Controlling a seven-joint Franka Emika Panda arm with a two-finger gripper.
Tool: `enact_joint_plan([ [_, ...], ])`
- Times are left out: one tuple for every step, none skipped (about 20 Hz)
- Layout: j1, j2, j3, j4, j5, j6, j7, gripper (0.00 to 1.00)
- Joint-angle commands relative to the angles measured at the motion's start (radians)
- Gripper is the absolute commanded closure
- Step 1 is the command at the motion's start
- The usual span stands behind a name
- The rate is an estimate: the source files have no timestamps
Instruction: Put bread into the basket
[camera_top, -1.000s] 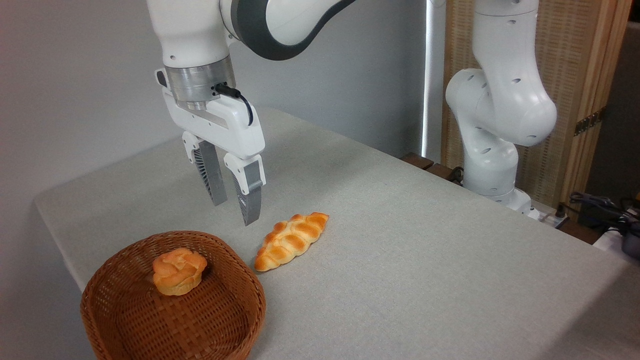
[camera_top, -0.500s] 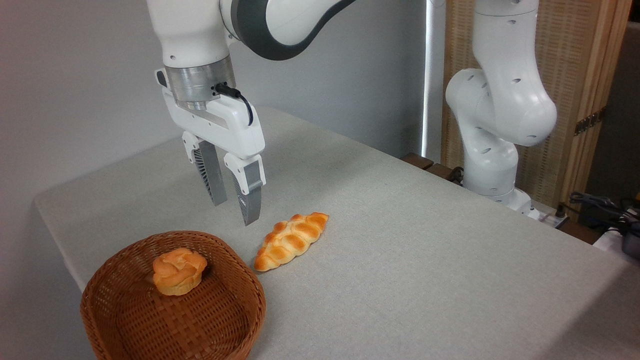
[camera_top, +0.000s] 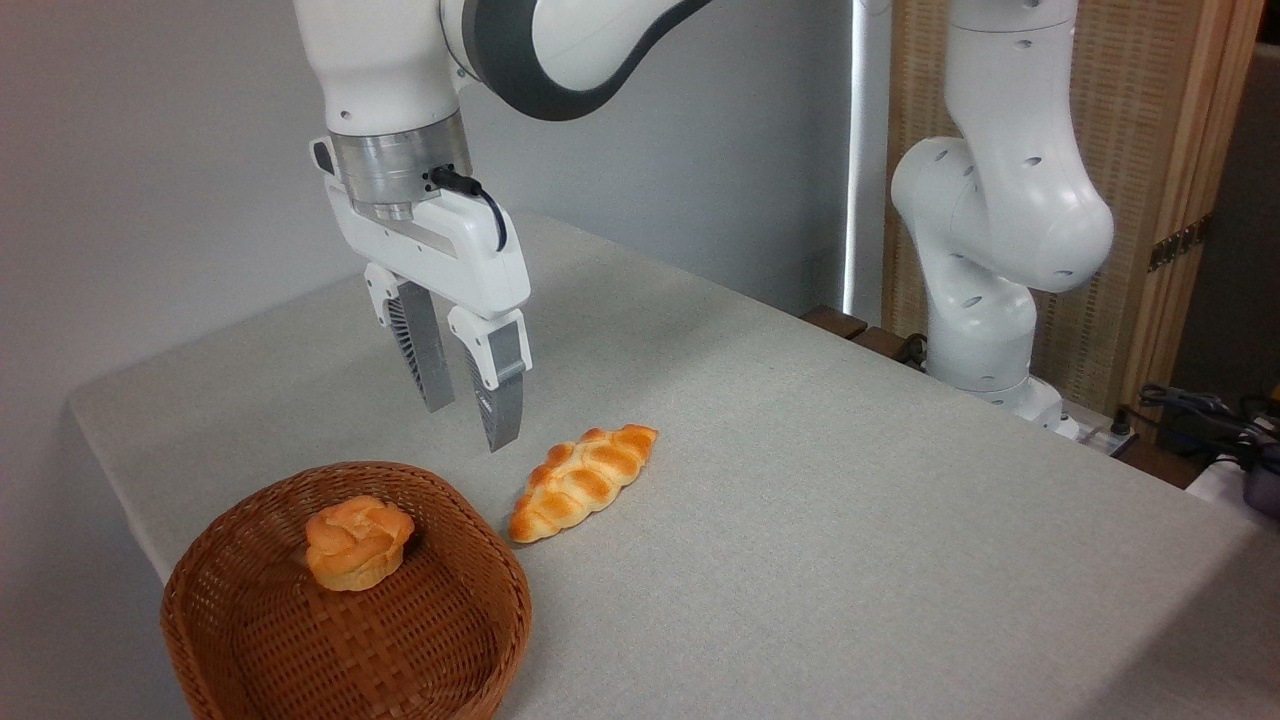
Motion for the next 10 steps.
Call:
enact_joint_plan([
  [-0.002, -0.006, 0.010, 0.013, 0.000, -0.026, 0.010, 0.00],
  [-0.003, -0.006, 0.010, 0.013, 0.002, -0.027, 0.010, 0.00],
  [-0.003, -0.006, 0.008, 0.012, 0.002, -0.035, 0.010, 0.00],
  [-0.003, -0.006, 0.008, 0.013, 0.000, -0.042, 0.008, 0.00],
  [-0.003, -0.006, 0.008, 0.013, 0.000, -0.042, 0.008, 0.00],
  [-0.003, -0.006, 0.007, 0.013, 0.000, -0.042, 0.008, 0.00],
  [-0.003, -0.006, 0.004, 0.012, 0.002, -0.044, 0.008, 0.00],
  [-0.005, -0.006, 0.001, 0.012, 0.000, -0.044, 0.007, 0.00],
  [-0.006, -0.003, -0.001, 0.012, 0.002, -0.044, 0.007, 0.00],
  [-0.006, -0.001, -0.001, 0.012, 0.002, -0.042, 0.008, 0.00],
])
